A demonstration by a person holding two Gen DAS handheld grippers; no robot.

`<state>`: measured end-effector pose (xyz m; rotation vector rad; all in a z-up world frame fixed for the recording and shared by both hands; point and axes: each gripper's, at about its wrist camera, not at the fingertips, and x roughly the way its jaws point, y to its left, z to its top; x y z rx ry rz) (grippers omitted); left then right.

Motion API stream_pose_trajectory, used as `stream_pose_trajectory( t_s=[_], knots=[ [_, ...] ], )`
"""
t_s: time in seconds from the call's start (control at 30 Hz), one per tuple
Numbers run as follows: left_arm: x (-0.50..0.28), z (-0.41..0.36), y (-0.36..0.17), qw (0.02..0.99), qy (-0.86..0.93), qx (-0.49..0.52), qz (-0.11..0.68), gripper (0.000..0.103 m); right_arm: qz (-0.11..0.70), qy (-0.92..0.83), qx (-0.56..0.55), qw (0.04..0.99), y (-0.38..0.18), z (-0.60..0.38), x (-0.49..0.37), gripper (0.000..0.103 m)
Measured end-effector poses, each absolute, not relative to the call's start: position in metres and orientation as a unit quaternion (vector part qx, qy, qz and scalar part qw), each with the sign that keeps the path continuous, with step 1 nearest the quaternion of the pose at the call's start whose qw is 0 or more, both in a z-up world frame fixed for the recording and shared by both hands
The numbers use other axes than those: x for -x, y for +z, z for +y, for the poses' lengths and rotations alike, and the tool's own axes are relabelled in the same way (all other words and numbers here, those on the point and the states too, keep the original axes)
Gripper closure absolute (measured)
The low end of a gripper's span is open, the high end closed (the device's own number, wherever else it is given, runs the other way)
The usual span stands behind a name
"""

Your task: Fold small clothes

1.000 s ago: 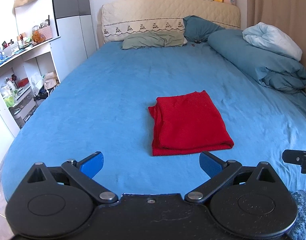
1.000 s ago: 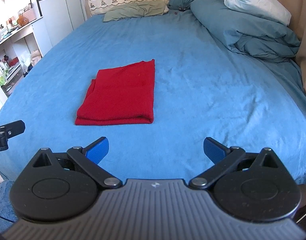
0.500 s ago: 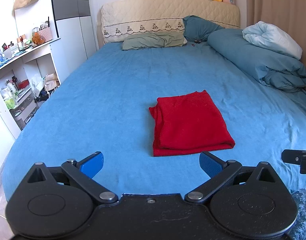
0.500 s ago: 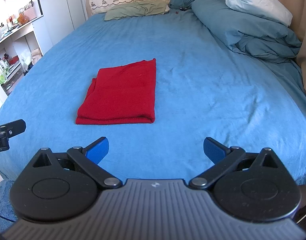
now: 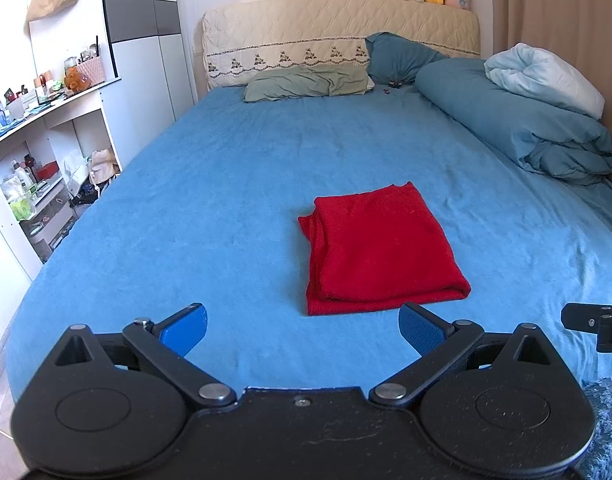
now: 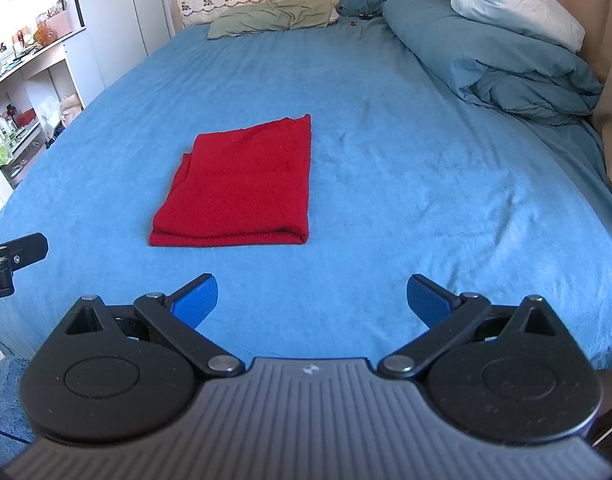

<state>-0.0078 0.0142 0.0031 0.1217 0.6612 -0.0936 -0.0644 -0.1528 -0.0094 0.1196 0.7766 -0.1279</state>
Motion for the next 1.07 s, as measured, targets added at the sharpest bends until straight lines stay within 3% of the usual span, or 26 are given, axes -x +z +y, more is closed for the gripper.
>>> stream_pose_trajectory(
  t_s=[1.07],
  knots=[
    [0.0105,0.0184,0.0011,0.948,-0.041,-0.051,0.312,0.000,0.374,-0.061,-0.053,0.924,-0.0086,-0.1536,0.0644,0.000]
  ],
)
